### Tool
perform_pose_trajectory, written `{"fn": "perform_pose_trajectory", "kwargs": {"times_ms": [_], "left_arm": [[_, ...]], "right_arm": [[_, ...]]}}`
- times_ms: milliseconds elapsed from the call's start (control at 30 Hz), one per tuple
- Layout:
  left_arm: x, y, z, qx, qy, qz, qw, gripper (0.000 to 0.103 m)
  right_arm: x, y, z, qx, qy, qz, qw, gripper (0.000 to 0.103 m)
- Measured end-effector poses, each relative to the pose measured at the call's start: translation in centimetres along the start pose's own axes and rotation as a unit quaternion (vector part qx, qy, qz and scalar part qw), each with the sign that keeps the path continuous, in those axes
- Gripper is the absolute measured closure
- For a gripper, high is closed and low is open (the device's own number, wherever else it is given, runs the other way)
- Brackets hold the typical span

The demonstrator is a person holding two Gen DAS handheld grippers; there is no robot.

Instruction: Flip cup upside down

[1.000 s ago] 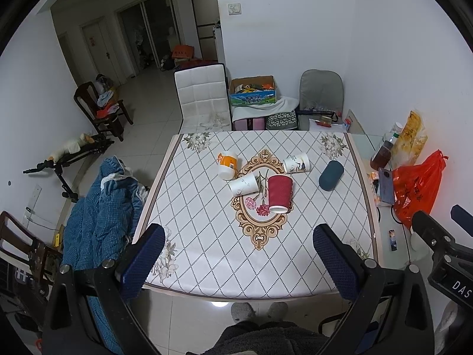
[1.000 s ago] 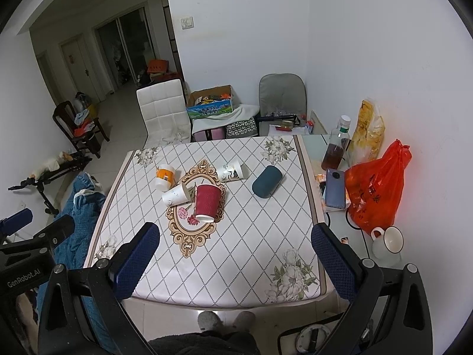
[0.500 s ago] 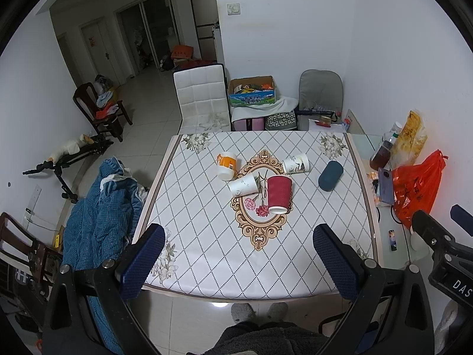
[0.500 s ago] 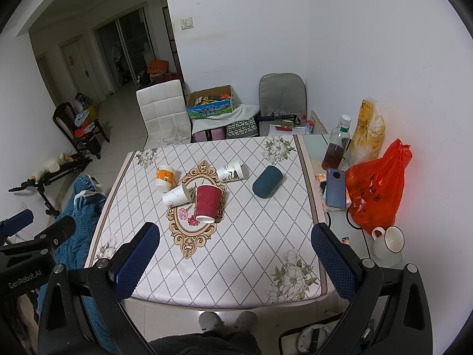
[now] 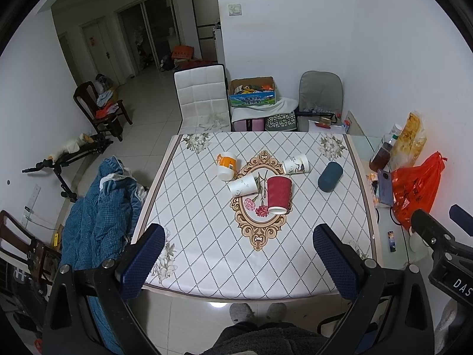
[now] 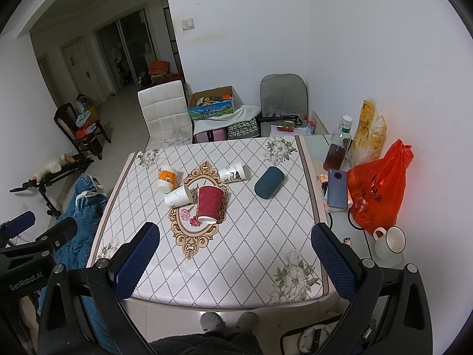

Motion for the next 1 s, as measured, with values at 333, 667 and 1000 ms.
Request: {"fn": "perform_pose_trajectory", "kwargs": {"times_ms": [333, 667, 1000], "left_arm": [[-0.1, -0.3, 0.0, 0.001, -0.001, 0.009, 1.0000, 0.000], [-1.4, 0.7, -3.3, 0.027, -0.019, 0.020, 0.9992, 0.000], [-3.2, 0.4, -9.3, 0.064, -0.045, 0.018, 0.9968, 0.000]], "right_arm": [[0.6, 0.3, -0.1, 0.000, -0.004, -0.002, 1.000, 0.000], [-1.3, 0.6, -3.2, 0.024, -0.006, -0.013, 1.000, 0.000], [-5.7, 3.1, -11.7, 0.085, 0.022, -0.022, 0.996, 0.000]]}}
Point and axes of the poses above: each gripper's, at about its wrist camera, not at the fingertips, and z roughly against the way its jaws point, x to its left, y to its underside, the point moved 6 cm from there along -z, roughly the way its jaws point, and after that the axes turned 4 degrees about x, right-handed, at the moved point
